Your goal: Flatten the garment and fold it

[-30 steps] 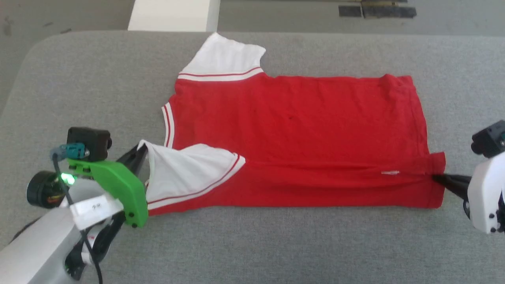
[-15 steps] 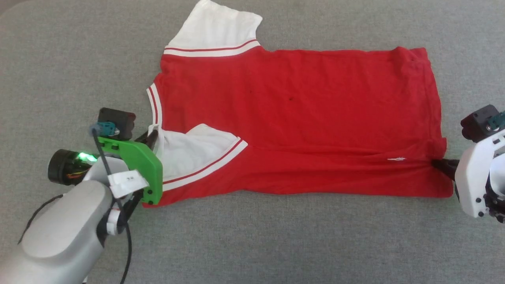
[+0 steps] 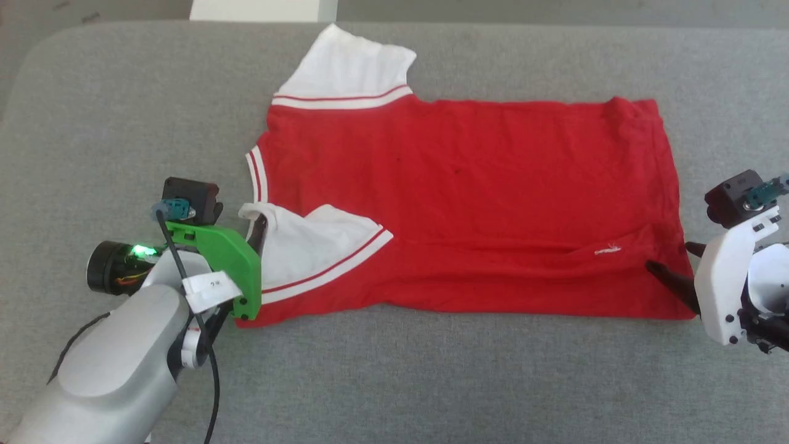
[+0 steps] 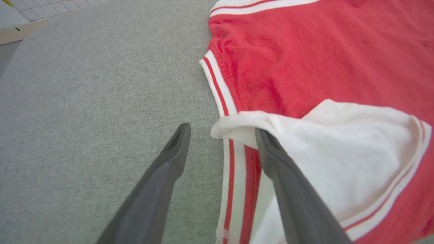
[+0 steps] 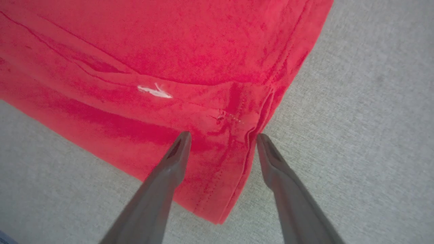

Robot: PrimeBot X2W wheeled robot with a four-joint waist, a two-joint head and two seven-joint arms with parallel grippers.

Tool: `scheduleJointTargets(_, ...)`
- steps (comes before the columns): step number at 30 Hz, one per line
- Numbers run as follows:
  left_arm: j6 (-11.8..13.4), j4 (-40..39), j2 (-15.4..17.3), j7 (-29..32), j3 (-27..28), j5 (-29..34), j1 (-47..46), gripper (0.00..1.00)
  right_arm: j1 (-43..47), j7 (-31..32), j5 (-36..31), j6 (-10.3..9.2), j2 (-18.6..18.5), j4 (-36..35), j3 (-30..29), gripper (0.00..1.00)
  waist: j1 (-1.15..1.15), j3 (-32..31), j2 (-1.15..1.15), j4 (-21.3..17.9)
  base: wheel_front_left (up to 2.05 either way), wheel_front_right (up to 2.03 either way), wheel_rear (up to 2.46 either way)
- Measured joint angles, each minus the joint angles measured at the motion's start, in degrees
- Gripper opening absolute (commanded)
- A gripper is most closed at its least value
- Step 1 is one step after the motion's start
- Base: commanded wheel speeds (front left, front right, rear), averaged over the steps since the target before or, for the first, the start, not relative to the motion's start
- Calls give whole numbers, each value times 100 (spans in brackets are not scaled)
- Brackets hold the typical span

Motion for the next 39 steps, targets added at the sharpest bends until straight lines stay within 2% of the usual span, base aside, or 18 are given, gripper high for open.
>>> scheduleJointTargets(3,34,-115,-2,-141,36,-4,66,100,110,-119,-190,0,51,-81,-121,100,0,-182,0,15,0,0,0)
scheduleJointTargets(10,453,-634,73,-260,133,-78,621,100,715,-483,-1140,0,543,-377,-949,100,0,-605,0,55,0,0,0)
scheduleJointTargets(13,693,-944,136,-253,158,-94,895,100,1124,-523,-1778,0,989,-576,-1583,100,0,-755,0,65,0,0,0)
scheduleJointTargets(18,1037,-1252,282,-252,158,-97,1196,100,1696,-432,-2519,0,1872,-976,-2229,100,0,-863,0,42,0,0,0)
scheduleJointTargets(23,1133,-1405,366,-75,1,-81,1344,100,1992,-320,-2929,0,2494,-1279,-2554,100,-1,-812,0,-9,0,0,0)
scheduleJointTargets(26,1165,-1432,460,281,-120,-83,1366,100,2045,-242,-3030,0,2691,-1406,-2685,100,0,-738,0,-31,0,0,0)
scheduleJointTargets(30,1368,-1517,550,641,-171,-75,1361,100,2051,-191,-3040,0,2873,-1600,-2822,100,0,-608,0,-57,0,0,0)
scheduleJointTargets(39,1619,-1648,635,1189,-180,-258,1347,100,2060,-160,-3084,0,2952,-1891,-2981,100,0,-269,0,-145,0,0,0)
